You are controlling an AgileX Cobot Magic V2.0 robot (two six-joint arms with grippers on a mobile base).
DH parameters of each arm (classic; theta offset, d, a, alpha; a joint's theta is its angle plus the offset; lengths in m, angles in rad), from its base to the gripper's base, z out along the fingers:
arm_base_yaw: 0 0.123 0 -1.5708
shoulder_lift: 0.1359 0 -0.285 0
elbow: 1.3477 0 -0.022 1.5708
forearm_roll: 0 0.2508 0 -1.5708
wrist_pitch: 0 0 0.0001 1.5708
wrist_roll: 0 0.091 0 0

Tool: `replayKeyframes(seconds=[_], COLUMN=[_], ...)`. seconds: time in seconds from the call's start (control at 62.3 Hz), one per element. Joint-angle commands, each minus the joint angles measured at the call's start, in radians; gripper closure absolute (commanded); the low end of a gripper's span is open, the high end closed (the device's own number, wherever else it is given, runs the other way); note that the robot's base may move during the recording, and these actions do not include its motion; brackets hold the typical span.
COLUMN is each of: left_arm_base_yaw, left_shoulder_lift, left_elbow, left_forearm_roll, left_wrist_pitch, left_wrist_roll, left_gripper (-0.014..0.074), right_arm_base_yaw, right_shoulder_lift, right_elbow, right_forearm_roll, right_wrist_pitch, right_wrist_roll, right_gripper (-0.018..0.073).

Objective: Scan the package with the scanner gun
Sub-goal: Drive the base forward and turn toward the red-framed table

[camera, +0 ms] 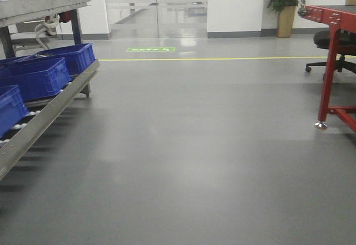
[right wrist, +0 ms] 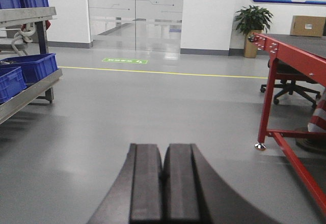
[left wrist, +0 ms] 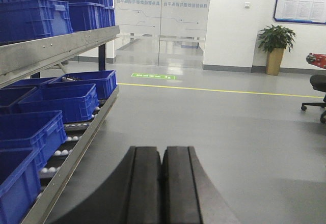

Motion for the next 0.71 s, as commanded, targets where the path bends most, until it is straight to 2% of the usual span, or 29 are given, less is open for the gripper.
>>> replayKeyframes(seconds=[0.0,0.69], left_arm_base_yaw=[0.002,0.002], left_shoulder_lift=[-0.004,-0.004], left_elbow=[-0.003,-0.003], left_forearm_roll=[-0.003,-0.003], left_wrist_pitch=[-0.019,-0.019], left_wrist_roll=[0.005,0.005], left_gripper=[0.0707,0.0707], right_arm_base_yaw=[-0.003,-0.003], right_shoulder_lift=[-0.003,-0.003], right_elbow=[0.000,0.000], right_forearm_roll=[0.002,0.002], right_wrist_pitch=[-0.022,-0.022], right_wrist_roll=[-0.007,-0.007], right_gripper=[0.0727,0.0727])
